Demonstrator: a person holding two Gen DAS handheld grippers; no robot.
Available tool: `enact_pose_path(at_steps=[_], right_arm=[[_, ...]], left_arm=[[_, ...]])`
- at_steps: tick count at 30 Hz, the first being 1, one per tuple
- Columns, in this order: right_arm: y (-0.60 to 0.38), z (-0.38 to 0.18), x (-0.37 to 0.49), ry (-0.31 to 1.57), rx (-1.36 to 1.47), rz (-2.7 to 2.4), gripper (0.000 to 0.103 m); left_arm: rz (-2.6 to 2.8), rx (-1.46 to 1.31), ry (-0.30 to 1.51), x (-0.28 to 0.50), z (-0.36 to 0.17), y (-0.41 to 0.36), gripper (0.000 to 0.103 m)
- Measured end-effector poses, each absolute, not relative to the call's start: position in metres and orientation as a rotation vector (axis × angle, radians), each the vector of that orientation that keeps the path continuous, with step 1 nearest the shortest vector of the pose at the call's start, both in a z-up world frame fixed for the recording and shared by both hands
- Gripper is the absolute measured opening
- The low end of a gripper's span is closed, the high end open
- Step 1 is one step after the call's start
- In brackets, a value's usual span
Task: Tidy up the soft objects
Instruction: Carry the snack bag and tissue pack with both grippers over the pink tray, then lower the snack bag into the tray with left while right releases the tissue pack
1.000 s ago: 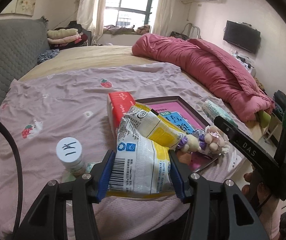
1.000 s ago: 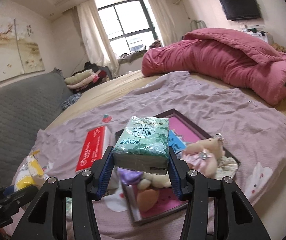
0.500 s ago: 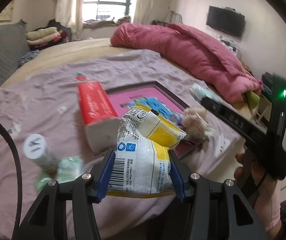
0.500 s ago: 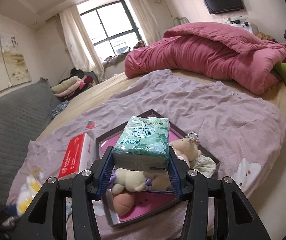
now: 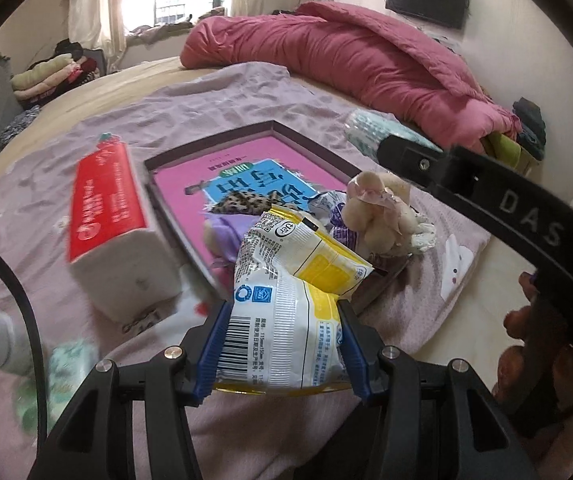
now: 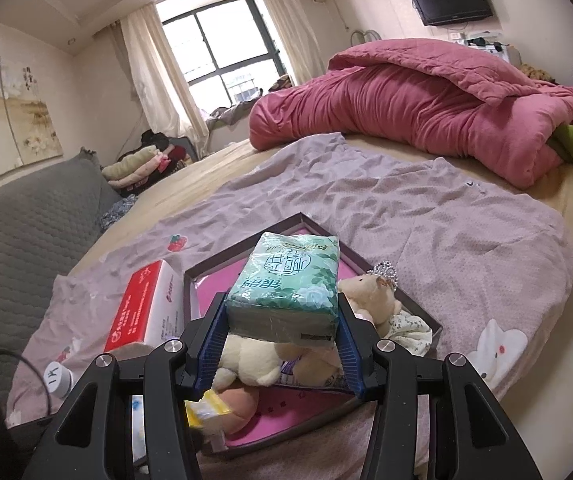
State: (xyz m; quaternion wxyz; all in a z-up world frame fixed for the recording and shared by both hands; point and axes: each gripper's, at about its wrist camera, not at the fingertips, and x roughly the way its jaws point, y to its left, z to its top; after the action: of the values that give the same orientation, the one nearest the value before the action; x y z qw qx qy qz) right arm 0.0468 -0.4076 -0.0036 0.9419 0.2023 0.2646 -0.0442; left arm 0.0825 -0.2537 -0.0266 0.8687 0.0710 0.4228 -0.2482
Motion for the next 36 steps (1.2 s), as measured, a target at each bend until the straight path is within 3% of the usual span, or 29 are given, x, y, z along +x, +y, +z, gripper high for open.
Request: enact_pose_path(at_steps=[12,24,36], right_arm=[[-0.392,-0.024,0.074,0.61,0.361,-0.036,0.052],[-0.374,-0.044,0.099,0.738,0.295,0.002,0.053],[-0.373,-0.048,0.101,0.749,0.315,0.011,0.054]], left_arm=[[-0.516,0.194,0.905,0.102,-0.06,-0.268,0.053],[-0.534,0.16,0.89,0.102,-0.062,-0.262,0.053],[-0.531,0.098,0.918,0.108,-0.063,-0.251,0.053]])
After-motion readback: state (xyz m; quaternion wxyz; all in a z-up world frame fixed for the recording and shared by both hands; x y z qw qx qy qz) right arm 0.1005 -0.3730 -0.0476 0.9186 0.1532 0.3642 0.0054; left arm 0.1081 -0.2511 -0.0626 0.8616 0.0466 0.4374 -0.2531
